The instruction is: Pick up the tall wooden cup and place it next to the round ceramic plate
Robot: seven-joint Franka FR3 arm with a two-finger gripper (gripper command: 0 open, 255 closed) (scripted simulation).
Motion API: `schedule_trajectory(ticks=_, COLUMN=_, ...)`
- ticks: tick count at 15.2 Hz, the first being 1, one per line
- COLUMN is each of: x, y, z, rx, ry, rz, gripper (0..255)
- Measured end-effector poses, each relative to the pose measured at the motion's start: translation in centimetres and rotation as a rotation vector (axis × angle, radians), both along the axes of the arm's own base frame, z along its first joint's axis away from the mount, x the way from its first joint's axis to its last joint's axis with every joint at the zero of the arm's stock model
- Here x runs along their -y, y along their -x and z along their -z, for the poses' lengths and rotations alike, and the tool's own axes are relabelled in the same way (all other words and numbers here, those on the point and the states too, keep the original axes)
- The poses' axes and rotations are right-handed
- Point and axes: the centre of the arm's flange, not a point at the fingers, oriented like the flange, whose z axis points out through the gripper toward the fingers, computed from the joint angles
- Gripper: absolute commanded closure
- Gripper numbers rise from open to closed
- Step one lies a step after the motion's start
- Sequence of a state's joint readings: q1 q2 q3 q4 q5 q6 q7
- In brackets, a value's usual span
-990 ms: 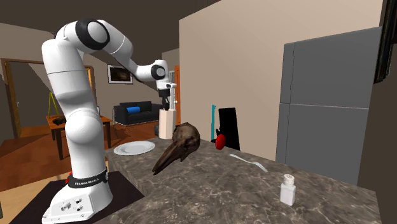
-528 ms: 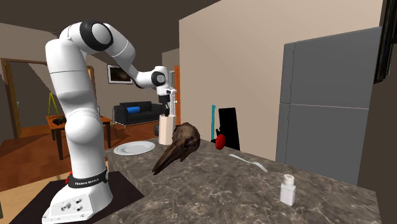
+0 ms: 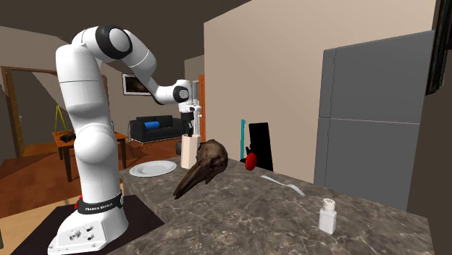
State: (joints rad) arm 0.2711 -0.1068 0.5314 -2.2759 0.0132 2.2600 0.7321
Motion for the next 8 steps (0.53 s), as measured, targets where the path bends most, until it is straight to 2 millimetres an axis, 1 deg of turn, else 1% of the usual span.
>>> schedule_trajectory(ticks=2, x=-0.01, y=0.00, z=0.01, rx=0.000, ry=0.000, rz=0.000, gripper=255)
schedule_trajectory(ticks=3, x=0.00, y=0.01, z=0.01, rx=0.000, ry=0.000, rz=0.000, gripper=0)
schedule_trajectory(ticks=8, x=0.00, y=0.00, z=-0.02, rx=0.001, ry=-0.001, rz=0.000, gripper=0)
